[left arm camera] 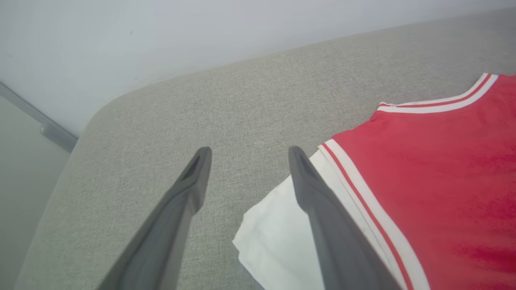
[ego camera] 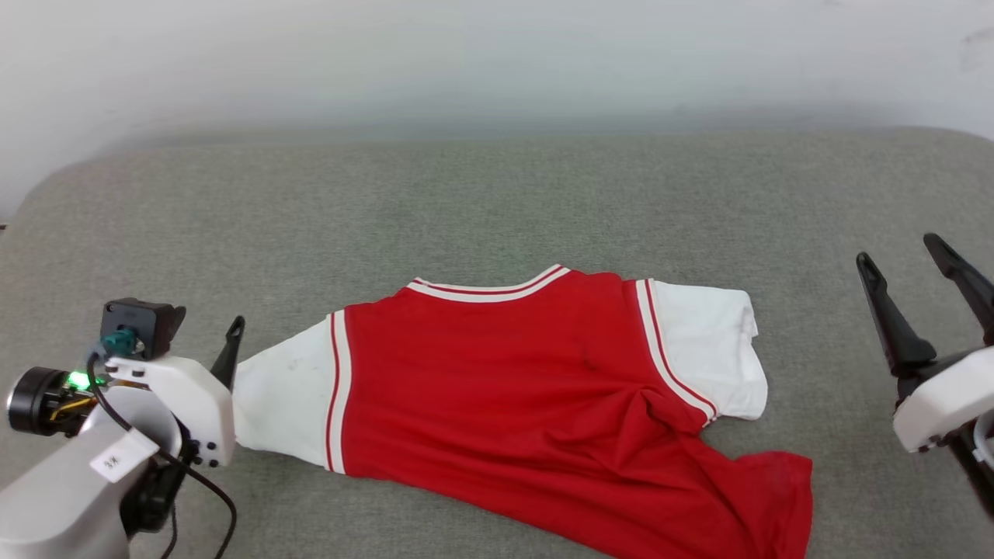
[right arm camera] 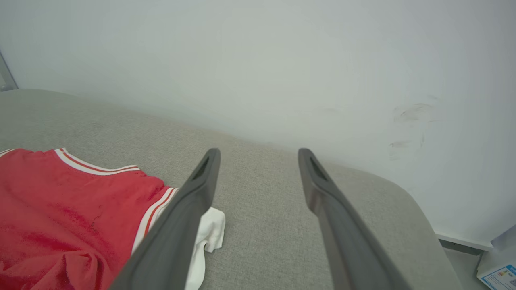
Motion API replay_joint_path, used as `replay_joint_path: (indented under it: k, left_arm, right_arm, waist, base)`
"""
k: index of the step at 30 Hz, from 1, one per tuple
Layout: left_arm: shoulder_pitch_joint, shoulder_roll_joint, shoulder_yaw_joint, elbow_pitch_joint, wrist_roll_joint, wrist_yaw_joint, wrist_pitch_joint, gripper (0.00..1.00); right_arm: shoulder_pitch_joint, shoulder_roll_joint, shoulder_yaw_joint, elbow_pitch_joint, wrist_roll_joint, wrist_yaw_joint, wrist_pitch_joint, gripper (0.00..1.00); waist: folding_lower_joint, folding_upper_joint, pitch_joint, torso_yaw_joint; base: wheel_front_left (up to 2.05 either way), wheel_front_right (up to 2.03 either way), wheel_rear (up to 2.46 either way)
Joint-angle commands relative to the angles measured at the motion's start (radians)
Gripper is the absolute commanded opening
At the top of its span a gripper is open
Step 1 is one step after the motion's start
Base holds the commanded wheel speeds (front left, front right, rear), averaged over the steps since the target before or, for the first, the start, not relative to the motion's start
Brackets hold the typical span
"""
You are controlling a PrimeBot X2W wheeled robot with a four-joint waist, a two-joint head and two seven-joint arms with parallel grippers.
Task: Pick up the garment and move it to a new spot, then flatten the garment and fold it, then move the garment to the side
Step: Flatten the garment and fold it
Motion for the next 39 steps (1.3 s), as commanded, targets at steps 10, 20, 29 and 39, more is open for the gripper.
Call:
replay_joint_path:
  k: [10,20,29,39]
  left_arm:
    - [0.099,-0.047,0.128,-0.204,0.136,0.222,-0.119,1.00]
    - [0.293,-0.147,0.368,-0.397,0.394,0.325,-0.118,1.00]
    - [0.375,-0.273,0.484,-0.411,0.532,0.261,-0.118,1.00]
    - [0.412,-0.386,0.570,-0.382,0.634,0.183,-0.118,1.00]
  right_arm:
    - [-0.142,-0.254,0.227,0.030,0.264,-0.001,0.375,1.00]
    - [-0.210,-0.295,0.375,0.158,0.412,-0.001,0.634,1.00]
    - [-0.267,-0.235,0.428,0.368,0.424,-0.001,0.615,1.00]
    - [-0.303,-0.229,0.517,0.466,0.448,-0.001,0.461,0.00]
  waist:
    - [0.0000,-0.0001,-0.012,0.061]
    - [0.0000,-0.0001,0.036,0.110]
    - [0.0000,-0.0001,0.106,0.162]
    - [0.0000,-0.0001,0.113,0.148]
  base:
    - [0.00,0.00,0.00]
    - [0.00,0.00,0.00]
    - [0.00,0.00,0.00]
    - [0.00,0.00,0.00]
